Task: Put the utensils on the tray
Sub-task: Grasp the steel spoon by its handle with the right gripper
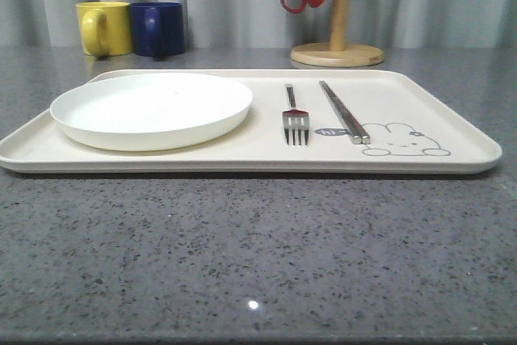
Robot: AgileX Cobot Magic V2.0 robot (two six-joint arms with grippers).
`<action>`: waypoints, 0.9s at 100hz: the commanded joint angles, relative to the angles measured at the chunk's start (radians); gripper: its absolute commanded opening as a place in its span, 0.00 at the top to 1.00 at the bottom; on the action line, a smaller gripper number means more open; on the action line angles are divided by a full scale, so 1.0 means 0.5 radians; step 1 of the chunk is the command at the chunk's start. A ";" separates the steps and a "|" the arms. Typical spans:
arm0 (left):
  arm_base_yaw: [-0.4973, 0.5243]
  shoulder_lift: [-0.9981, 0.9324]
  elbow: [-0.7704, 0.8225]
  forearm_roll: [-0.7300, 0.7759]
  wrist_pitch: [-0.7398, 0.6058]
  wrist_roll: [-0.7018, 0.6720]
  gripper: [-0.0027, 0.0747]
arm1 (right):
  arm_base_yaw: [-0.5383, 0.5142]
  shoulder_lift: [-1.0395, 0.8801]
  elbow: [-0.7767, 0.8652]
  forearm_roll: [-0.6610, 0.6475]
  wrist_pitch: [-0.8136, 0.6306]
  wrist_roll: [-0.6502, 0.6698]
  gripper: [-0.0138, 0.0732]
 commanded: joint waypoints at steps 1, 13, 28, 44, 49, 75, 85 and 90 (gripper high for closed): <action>-0.013 0.020 -0.051 -0.024 -0.154 -0.020 0.99 | -0.133 -0.027 -0.052 0.044 -0.073 -0.110 0.41; -0.013 0.020 -0.051 -0.024 -0.154 -0.020 0.99 | -0.237 0.055 -0.052 0.099 -0.139 -0.204 0.41; -0.013 0.020 -0.051 -0.024 -0.154 -0.020 0.99 | -0.287 0.122 -0.052 0.158 -0.305 -0.204 0.41; -0.013 0.020 -0.051 -0.024 -0.154 -0.020 0.99 | -0.287 0.229 -0.052 0.168 -0.372 -0.204 0.41; -0.013 0.020 -0.051 -0.024 -0.154 -0.020 0.99 | -0.287 0.267 -0.052 0.168 -0.381 -0.204 0.41; -0.013 0.020 -0.051 -0.024 -0.154 -0.020 0.99 | -0.287 0.414 -0.052 0.168 -0.456 -0.204 0.42; -0.013 0.020 -0.051 -0.024 -0.154 -0.020 0.99 | -0.287 0.423 -0.052 0.168 -0.478 -0.204 0.47; -0.013 0.020 -0.051 -0.024 -0.154 -0.020 0.99 | -0.287 0.423 -0.052 0.168 -0.493 -0.204 0.53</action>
